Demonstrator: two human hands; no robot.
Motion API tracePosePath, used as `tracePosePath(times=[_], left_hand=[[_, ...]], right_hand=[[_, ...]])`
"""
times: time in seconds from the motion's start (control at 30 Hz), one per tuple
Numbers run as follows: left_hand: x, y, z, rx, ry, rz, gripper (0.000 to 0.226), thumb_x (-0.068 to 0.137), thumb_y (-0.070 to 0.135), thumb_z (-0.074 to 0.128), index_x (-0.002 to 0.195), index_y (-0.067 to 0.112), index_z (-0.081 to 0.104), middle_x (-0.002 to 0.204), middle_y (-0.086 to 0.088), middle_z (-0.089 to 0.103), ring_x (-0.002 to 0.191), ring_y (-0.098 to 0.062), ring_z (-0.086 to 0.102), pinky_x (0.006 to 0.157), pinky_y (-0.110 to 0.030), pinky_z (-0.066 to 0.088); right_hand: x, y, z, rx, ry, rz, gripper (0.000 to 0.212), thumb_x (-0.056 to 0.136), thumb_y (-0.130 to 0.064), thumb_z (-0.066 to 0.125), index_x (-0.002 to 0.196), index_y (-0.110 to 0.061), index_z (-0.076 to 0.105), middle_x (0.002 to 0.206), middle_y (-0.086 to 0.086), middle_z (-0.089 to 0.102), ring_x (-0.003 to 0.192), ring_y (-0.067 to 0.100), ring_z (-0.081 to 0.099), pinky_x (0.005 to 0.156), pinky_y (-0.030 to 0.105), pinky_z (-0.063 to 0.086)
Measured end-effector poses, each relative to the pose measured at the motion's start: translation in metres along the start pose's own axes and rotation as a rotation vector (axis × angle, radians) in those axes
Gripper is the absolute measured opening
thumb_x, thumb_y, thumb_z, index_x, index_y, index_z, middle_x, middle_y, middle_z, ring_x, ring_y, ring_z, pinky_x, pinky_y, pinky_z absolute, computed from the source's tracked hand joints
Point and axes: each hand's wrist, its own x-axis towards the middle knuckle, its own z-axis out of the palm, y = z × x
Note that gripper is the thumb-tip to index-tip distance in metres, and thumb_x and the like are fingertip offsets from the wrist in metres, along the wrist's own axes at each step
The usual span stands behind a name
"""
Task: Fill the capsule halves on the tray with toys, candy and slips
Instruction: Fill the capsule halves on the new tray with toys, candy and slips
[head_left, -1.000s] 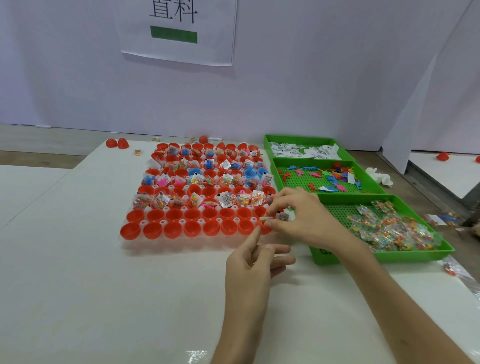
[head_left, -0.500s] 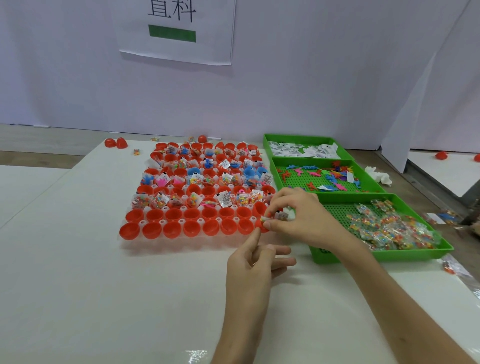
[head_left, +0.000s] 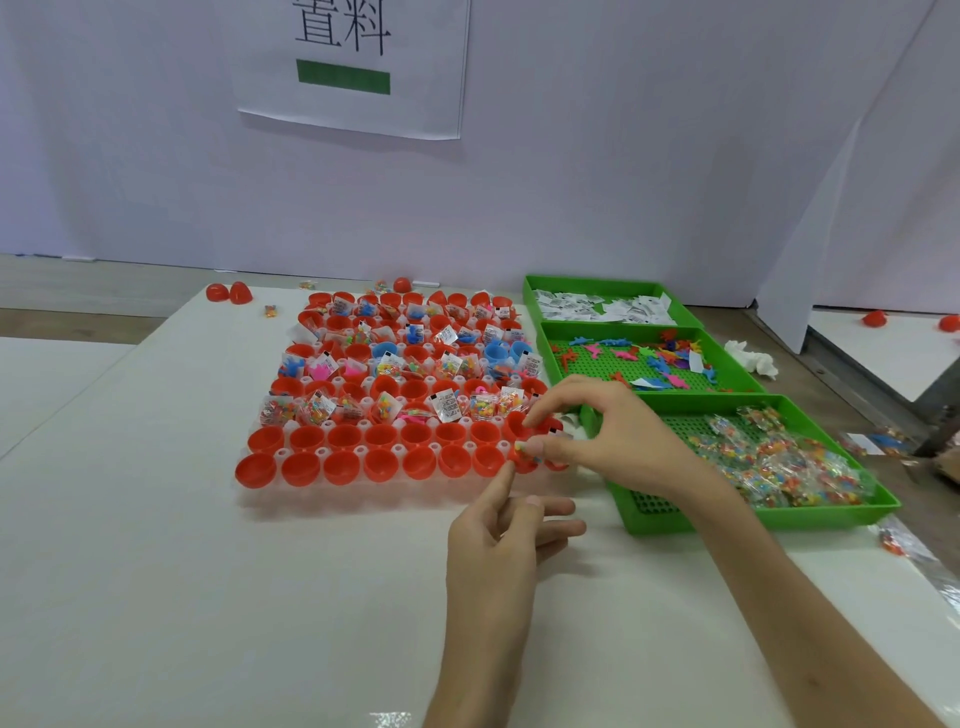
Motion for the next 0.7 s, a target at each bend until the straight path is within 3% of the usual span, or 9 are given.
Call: tracePosePath(times=[0.1, 0.23, 0.33, 0.43, 0.5, 0.57, 0.63, 0.7], left_hand=[[0.0, 0.0, 0.0, 0.001, 0.016, 0.012, 0.043, 0.099, 0.005, 0.047, 0.14, 0.018, 0.049, 0.087, -0.01, 0.076, 0.08, -0.023, 0.074, 0.07, -0.021, 0.058], [-0.001, 0.001, 0.0, 0.013, 0.013, 0.042, 0.032, 0.099, 0.002, 0.046, 0.115, 0.019, 0.068, 0.085, -0.012, 0.075, 0.08, -0.024, 0.074, 0.071, -0.023, 0.058], [-0.002, 0.002, 0.002, 0.009, 0.004, 0.047, 0.03, 0.097, -0.001, 0.047, 0.099, 0.016, 0.073, 0.083, -0.014, 0.074, 0.079, -0.026, 0.074, 0.07, -0.023, 0.058], [-0.002, 0.001, 0.002, 0.016, -0.001, 0.043, 0.028, 0.097, -0.002, 0.047, 0.096, 0.01, 0.072, 0.081, -0.015, 0.074, 0.077, -0.026, 0.074, 0.069, -0.023, 0.058], [-0.001, 0.001, 0.002, 0.023, -0.006, 0.04, 0.027, 0.097, -0.003, 0.046, 0.095, 0.007, 0.071, 0.08, -0.016, 0.073, 0.076, -0.026, 0.074, 0.069, -0.024, 0.059], [0.0, 0.001, 0.001, 0.03, -0.01, 0.039, 0.027, 0.097, -0.005, 0.045, 0.092, 0.004, 0.07, 0.078, -0.016, 0.073, 0.074, -0.028, 0.074, 0.069, -0.026, 0.059], [0.002, 0.001, 0.0, 0.036, -0.019, 0.038, 0.028, 0.097, -0.006, 0.044, 0.089, 0.003, 0.069, 0.077, -0.017, 0.072, 0.074, -0.029, 0.073, 0.069, -0.028, 0.06], [0.004, 0.001, 0.0, 0.043, -0.031, 0.04, 0.028, 0.096, -0.007, 0.044, 0.088, 0.002, 0.069, 0.077, -0.018, 0.072, 0.074, -0.03, 0.073, 0.068, -0.028, 0.059]], right_hand=[[0.002, 0.005, -0.007, 0.058, 0.104, 0.001, 0.009, 0.083, -0.037, 0.077, 0.092, -0.035, 0.075, 0.097, -0.017, 0.07, 0.097, 0.0, 0.063, 0.079, 0.005, 0.042], [0.01, 0.021, -0.024, 0.095, 0.387, 0.1, 0.013, 0.092, -0.018, 0.07, 0.09, -0.03, 0.075, 0.09, -0.016, 0.073, 0.086, 0.0, 0.066, 0.078, 0.015, 0.049], [0.018, 0.041, -0.043, -0.043, 0.508, 0.2, 0.016, 0.09, -0.016, 0.071, 0.086, -0.031, 0.074, 0.085, -0.016, 0.072, 0.074, -0.004, 0.064, 0.062, 0.012, 0.045], [0.035, 0.061, -0.057, -0.212, 0.409, 0.374, 0.006, 0.085, -0.026, 0.077, 0.086, -0.031, 0.073, 0.092, -0.008, 0.074, 0.08, 0.003, 0.063, 0.062, 0.021, 0.043], [0.047, 0.073, -0.061, -0.331, 0.267, 0.509, 0.021, 0.079, -0.037, 0.082, 0.096, -0.026, 0.073, 0.111, 0.002, 0.073, 0.094, 0.016, 0.066, 0.079, 0.031, 0.052], [0.058, 0.081, -0.062, -0.423, 0.139, 0.577, 0.036, 0.076, -0.042, 0.084, 0.101, -0.019, 0.073, 0.13, 0.007, 0.066, 0.112, 0.025, 0.064, 0.097, 0.04, 0.05], [0.066, 0.084, -0.062, -0.424, 0.116, 0.575, 0.032, 0.074, -0.039, 0.086, 0.096, -0.018, 0.076, 0.133, 0.008, 0.064, 0.114, 0.026, 0.063, 0.094, 0.036, 0.049], [0.07, 0.085, -0.063, -0.426, 0.113, 0.544, 0.023, 0.076, -0.032, 0.086, 0.093, -0.018, 0.077, 0.125, 0.008, 0.068, 0.102, 0.025, 0.068, 0.08, 0.029, 0.051]])
